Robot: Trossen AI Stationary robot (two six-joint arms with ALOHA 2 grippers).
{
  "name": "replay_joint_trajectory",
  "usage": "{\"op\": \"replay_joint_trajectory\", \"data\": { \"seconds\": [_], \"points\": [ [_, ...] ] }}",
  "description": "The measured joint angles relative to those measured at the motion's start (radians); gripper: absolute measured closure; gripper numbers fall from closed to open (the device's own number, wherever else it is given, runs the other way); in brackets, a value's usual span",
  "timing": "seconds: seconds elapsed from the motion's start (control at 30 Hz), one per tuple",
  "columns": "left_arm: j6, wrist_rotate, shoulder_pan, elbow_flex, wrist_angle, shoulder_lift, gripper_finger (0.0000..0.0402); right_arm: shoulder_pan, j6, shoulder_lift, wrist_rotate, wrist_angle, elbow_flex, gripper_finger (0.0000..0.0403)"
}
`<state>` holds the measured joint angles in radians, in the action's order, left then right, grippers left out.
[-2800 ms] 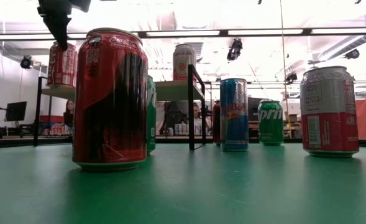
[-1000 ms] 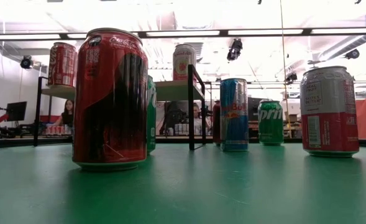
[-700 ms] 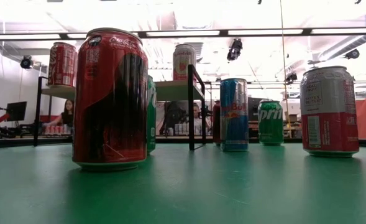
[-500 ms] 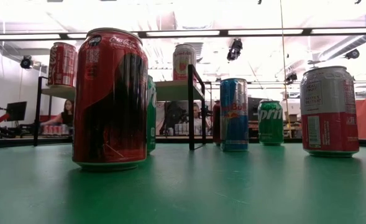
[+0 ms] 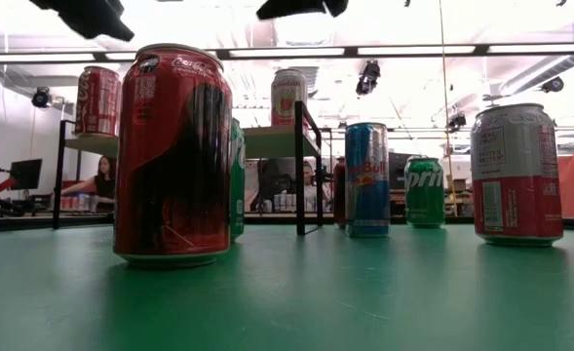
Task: Place canned beverage on shelf
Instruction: Put the green soda can on the shelf
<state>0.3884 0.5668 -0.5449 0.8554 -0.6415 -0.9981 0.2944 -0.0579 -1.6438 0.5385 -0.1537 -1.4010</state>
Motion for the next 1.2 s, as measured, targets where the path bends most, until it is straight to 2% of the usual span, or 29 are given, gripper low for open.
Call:
{"op": "replay_joint_trajectory", "data": {
  "seconds": [0.23, 0.63, 0.97, 1.1, 1.2],
  "points": [
    [0.021, 0.024, 0.000, -0.034, -0.002, 0.014, 0.0402, -0.042, -0.028, -0.100, -0.096, -0.027, -0.064, 0.0078],
    [0.014, 0.043, 0.000, -0.032, 0.007, 0.010, 0.0402, -0.070, -0.081, -0.217, -0.102, -0.109, -0.117, 0.0078],
    [0.014, 0.054, 0.000, -0.032, 0.013, 0.009, 0.0402, -0.075, -0.125, -0.225, -0.104, -0.113, -0.117, 0.0078],
    [0.014, 0.054, 0.000, -0.032, 0.013, 0.009, 0.0402, -0.076, -0.119, -0.225, -0.174, -0.111, -0.116, 0.0078],
    [0.013, 0.055, 0.000, -0.032, 0.015, 0.009, 0.0402, -0.074, -0.115, -0.225, -0.181, -0.112, -0.114, 0.0078]
  ]
}}
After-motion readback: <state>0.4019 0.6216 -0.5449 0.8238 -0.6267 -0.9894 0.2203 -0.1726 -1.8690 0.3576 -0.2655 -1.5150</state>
